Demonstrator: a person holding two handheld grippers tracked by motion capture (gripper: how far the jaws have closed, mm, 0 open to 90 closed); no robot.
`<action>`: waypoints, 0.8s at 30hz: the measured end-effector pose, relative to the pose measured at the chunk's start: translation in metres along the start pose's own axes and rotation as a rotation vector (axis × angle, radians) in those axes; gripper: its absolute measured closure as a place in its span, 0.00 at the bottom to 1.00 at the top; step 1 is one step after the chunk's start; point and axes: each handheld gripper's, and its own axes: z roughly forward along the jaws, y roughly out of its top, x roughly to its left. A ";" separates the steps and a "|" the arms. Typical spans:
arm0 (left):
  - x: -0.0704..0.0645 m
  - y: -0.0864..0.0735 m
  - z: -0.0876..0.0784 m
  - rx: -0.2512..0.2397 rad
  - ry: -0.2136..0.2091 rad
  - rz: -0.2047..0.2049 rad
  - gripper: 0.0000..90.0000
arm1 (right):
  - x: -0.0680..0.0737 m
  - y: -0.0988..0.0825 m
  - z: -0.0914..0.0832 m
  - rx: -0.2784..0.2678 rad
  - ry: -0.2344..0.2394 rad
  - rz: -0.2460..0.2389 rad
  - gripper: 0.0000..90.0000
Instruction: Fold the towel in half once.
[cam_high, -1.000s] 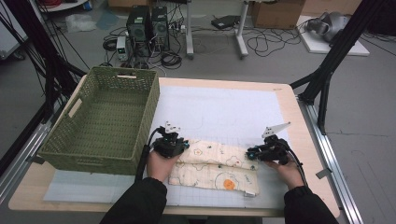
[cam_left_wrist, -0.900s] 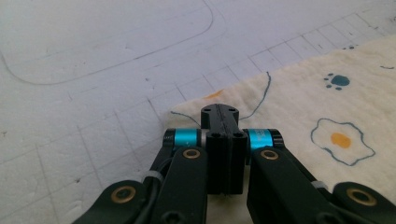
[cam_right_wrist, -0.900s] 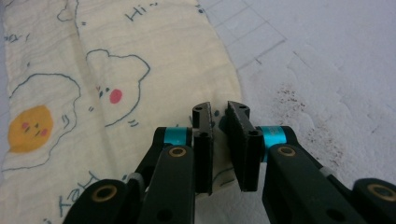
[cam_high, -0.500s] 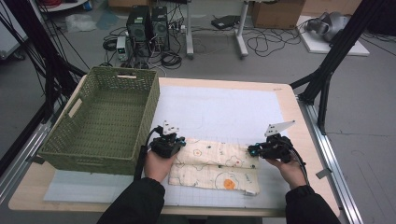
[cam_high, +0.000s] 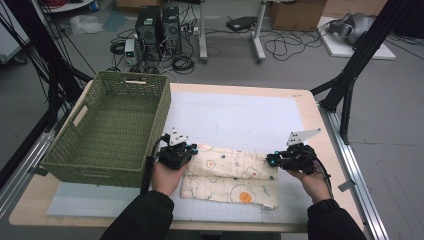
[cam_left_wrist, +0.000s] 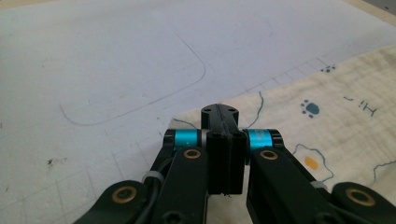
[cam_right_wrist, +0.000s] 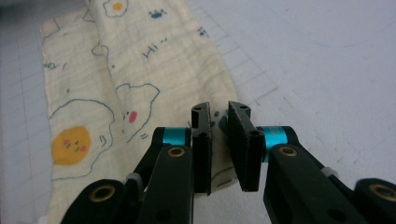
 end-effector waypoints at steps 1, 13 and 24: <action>0.000 0.000 0.001 0.003 -0.004 -0.007 1.00 | -0.001 0.001 0.000 -0.003 -0.001 0.001 0.87; 0.001 -0.001 0.011 0.016 -0.009 -0.031 1.00 | -0.014 -0.002 0.006 -0.002 0.000 0.042 0.88; 0.002 0.000 0.008 0.004 -0.003 -0.032 1.00 | -0.010 0.001 0.004 -0.006 0.006 0.019 0.92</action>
